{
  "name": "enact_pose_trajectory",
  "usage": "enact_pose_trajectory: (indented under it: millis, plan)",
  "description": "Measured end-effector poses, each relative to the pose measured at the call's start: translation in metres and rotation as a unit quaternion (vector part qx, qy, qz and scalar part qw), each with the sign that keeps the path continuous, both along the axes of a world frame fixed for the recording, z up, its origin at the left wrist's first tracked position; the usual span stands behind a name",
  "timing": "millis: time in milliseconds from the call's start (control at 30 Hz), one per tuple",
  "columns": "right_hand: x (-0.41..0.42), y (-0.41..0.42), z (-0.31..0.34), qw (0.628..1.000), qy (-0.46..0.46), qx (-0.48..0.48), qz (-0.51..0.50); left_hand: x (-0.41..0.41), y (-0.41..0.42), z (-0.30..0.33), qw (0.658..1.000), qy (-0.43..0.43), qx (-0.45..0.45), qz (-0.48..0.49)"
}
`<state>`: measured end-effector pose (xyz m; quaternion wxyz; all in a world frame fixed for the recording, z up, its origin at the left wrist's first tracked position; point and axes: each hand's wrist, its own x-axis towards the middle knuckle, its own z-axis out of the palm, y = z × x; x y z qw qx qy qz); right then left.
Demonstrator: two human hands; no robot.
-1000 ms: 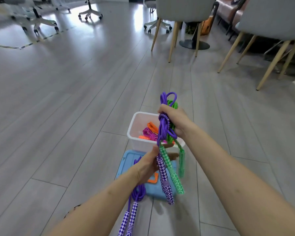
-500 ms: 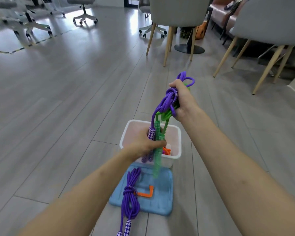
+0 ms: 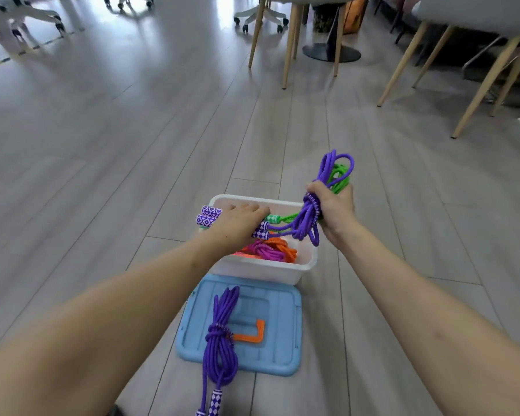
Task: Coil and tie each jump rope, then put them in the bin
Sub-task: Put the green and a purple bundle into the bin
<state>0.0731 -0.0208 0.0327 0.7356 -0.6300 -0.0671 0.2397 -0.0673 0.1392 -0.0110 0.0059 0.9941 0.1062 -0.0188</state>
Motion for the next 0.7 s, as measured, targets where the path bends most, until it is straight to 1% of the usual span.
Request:
enact_pose_trajectory:
  millis: [67, 167, 267, 300, 367, 433, 467, 500, 533, 567, 633, 667, 700]
  plan:
    - [0.004, -0.001, -0.015, 0.999, -0.028, -0.038, 0.02, 0.005, 0.0, -0.011, 1.0, 0.013, 0.011, -0.013]
    - [0.011, 0.001, -0.028, 0.992, -0.055, -0.086, 0.079, 0.013, -0.004, -0.023, 1.0, 0.009, -0.014, -0.019]
    - [0.008, 0.003, -0.032, 0.973, -0.131, -0.146, 0.123, 0.014, -0.011, -0.041, 1.0, 0.014, 0.013, -0.012]
    - [0.007, 0.004, -0.033, 0.965, -0.16, -0.161, 0.135, 0.014, -0.011, -0.048, 1.0, 0.021, 0.009, 0.001]
    - [0.005, 0.009, -0.036, 0.946, -0.21, -0.191, 0.158, 0.014, -0.009, -0.054, 0.998, 0.029, -0.04, 0.029]
    - [0.003, 0.015, -0.04, 0.92, -0.257, -0.221, 0.194, 0.012, -0.001, -0.052, 0.989, 0.059, -0.126, 0.052]
    - [0.002, 0.019, -0.043, 0.903, -0.288, -0.233, 0.219, 0.01, 0.004, -0.049, 0.982, 0.072, -0.163, 0.07]
    - [0.0, 0.023, -0.046, 0.879, -0.326, -0.248, 0.245, 0.007, 0.011, -0.047, 0.975, 0.064, -0.192, 0.095]
    - [-0.001, 0.028, -0.049, 0.851, -0.363, -0.266, 0.27, 0.002, 0.018, -0.045, 0.967, 0.036, -0.218, 0.128]
    - [-0.003, 0.033, -0.053, 0.819, -0.401, -0.288, 0.293, -0.003, 0.024, -0.043, 0.959, -0.013, -0.232, 0.166]
    - [-0.004, 0.043, -0.066, 0.741, -0.47, -0.341, 0.337, -0.014, 0.033, -0.043, 0.944, -0.102, -0.213, 0.232]
    - [-0.005, 0.047, -0.073, 0.702, -0.491, -0.369, 0.361, -0.02, 0.035, -0.044, 0.936, -0.131, -0.206, 0.252]
    - [-0.007, 0.049, -0.079, 0.67, -0.5, -0.396, 0.379, -0.025, 0.035, -0.044, 0.932, -0.151, -0.202, 0.262]
